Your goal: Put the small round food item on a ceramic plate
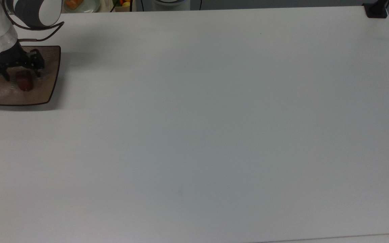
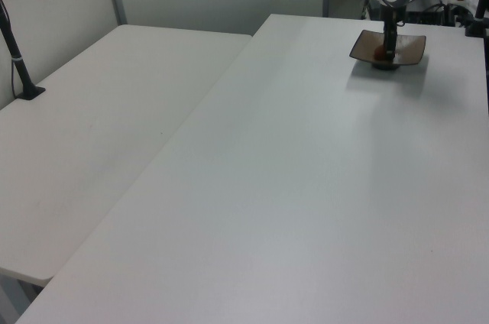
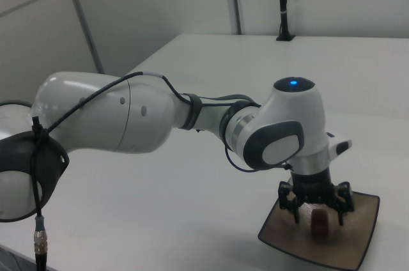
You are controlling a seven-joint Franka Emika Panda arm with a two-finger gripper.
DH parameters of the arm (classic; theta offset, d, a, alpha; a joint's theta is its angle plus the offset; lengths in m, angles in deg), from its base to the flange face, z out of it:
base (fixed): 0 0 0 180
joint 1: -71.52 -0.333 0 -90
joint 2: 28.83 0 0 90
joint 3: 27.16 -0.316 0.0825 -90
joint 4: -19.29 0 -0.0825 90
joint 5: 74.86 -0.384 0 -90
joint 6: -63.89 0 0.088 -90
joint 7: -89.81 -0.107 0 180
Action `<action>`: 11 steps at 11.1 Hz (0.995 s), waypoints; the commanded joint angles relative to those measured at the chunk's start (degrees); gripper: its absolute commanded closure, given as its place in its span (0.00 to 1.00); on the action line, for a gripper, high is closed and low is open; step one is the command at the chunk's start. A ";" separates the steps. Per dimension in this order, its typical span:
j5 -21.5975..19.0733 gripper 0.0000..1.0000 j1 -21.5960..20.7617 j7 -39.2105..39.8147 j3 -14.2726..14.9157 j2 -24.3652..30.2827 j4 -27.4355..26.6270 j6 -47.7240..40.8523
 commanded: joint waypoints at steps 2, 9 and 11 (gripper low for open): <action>-0.25 0.00 -3.66 -2.10 0.16 9.03 -0.99 -6.49; -11.49 0.00 -8.58 -15.71 -0.54 25.74 5.25 -30.58; -10.46 0.00 -13.06 -27.78 -1.94 28.65 5.16 -34.17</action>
